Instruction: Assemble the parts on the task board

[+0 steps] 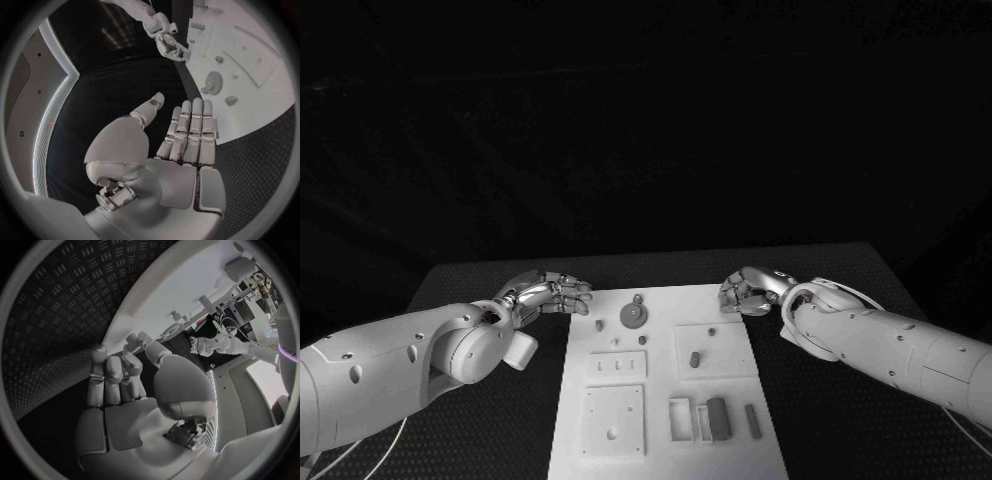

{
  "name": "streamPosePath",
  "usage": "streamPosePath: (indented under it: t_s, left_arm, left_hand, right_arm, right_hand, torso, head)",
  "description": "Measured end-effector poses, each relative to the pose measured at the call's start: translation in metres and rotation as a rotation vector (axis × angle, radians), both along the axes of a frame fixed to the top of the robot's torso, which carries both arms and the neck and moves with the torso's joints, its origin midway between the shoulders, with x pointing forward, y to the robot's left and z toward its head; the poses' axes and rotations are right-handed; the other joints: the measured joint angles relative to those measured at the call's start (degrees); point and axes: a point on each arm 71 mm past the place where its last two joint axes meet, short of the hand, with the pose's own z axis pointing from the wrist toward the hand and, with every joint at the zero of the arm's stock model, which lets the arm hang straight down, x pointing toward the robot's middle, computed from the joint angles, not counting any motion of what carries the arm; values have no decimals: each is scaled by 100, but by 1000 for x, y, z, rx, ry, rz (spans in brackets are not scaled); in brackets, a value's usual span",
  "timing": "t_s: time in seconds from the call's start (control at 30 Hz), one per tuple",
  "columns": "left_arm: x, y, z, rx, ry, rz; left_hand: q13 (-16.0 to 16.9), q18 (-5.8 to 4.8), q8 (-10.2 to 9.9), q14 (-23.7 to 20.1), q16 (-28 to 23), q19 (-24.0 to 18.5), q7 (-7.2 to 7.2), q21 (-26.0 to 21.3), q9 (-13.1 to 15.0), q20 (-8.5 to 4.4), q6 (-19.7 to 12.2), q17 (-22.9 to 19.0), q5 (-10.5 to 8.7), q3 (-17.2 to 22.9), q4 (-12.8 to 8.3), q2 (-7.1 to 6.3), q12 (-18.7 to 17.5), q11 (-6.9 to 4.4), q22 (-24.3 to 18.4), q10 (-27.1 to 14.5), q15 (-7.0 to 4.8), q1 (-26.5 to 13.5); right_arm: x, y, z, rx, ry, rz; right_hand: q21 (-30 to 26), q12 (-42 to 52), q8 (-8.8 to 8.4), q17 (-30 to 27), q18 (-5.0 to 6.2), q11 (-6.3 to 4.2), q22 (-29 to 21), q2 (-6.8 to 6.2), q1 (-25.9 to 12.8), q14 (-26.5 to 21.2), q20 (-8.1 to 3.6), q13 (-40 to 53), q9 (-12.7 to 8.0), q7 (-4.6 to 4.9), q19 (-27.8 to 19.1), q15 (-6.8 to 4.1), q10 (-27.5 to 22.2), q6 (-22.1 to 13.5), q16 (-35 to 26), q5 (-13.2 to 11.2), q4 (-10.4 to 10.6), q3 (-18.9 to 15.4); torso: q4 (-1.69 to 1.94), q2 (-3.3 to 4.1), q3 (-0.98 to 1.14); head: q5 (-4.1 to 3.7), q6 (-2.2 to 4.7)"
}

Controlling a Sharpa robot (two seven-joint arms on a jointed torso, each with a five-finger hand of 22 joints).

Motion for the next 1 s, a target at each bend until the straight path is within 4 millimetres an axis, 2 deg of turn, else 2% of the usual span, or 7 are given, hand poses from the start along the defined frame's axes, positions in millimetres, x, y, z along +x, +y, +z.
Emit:
streamPosePath:
  t_s: [0.1,0.23,0.4,0.53,0.8,0.9,1.0]
  left_arm:
    - [0,0,0,14,-10,-6]
    - [-1,-1,1,29,-20,-18]
    - [-2,-3,1,53,-29,-35]
    - [-4,-5,2,101,-37,-58]
    - [-4,-12,14,196,-33,-97]
    - [-5,-17,17,213,-11,-110]
    - [-5,-24,18,224,7,-122]
  left_hand:
    - [37,-30,8,86,3,71,-38,0,0,-40,81,42,0,0,0,3,32,-58,24,103,-28,3]
    - [87,-31,34,192,72,182,-71,46,0,-100,217,120,0,13,13,80,67,-120,64,244,-91,-3]
    - [161,-31,79,365,153,351,-129,129,0,-165,415,240,0,16,16,126,137,-211,130,422,-177,-49]
    - [187,-32,66,392,153,378,-142,133,-14,-193,429,297,0,-35,67,196,138,-215,155,461,-189,-206]
    - [264,-33,-22,392,153,400,-90,156,-62,-214,376,391,0,-202,213,29,137,-233,197,520,-189,-566]
    - [258,-32,-79,510,270,492,-105,200,-88,-267,362,507,0,-386,178,-48,19,-137,238,320,-263,-757]
    - [326,-32,-144,613,414,539,-193,237,-117,-313,274,688,0,-477,93,-83,16,-143,281,327,-348,-792]
  right_arm:
    - [0,1,1,3,-9,1]
    - [-1,4,2,3,-22,3]
    - [-4,8,3,4,-36,10]
    - [-8,19,12,5,-53,31]
    - [-15,58,46,4,-104,84]
    - [-22,72,50,2,-104,97]
    - [-28,86,52,0,-102,111]
  right_hand:
    - [0,0,0,8,3,-15,0,107,-23,0,0,0,8,0,0,0,15,0,0,-1,-3,-4]
    - [0,0,-3,8,7,-21,0,195,-21,0,0,2,8,0,0,0,20,0,0,-6,-8,-9]
    - [0,0,-21,16,11,-21,0,238,-19,12,0,6,7,1,0,-12,20,-1,0,-21,-26,8]
    - [0,0,-18,16,15,-21,-1,238,-19,18,1,6,8,-2,1,-18,20,2,0,1,-26,7]
    - [22,0,-11,-7,23,-21,-1,235,-21,18,1,6,8,-8,1,-18,21,8,0,1,-32,1]
    - [22,0,1,-19,25,-33,-1,202,-55,18,1,6,7,-10,1,-18,10,10,0,1,-32,1]
    - [22,0,5,-20,29,-41,-1,189,-67,18,9,6,8,-12,9,-17,3,12,0,1,-32,1]
  torso:
    - [0,0,0]
    - [0,0,-1]
    - [-2,0,-2]
    - [-7,0,-3]
    - [-23,-13,-4]
    - [-25,-21,-6]
    - [-28,-41,-13]
  head:
    - [4,-5]
    - [8,-7]
    - [12,-1]
    - [21,9]
    - [31,70]
    - [40,93]
    - [66,107]
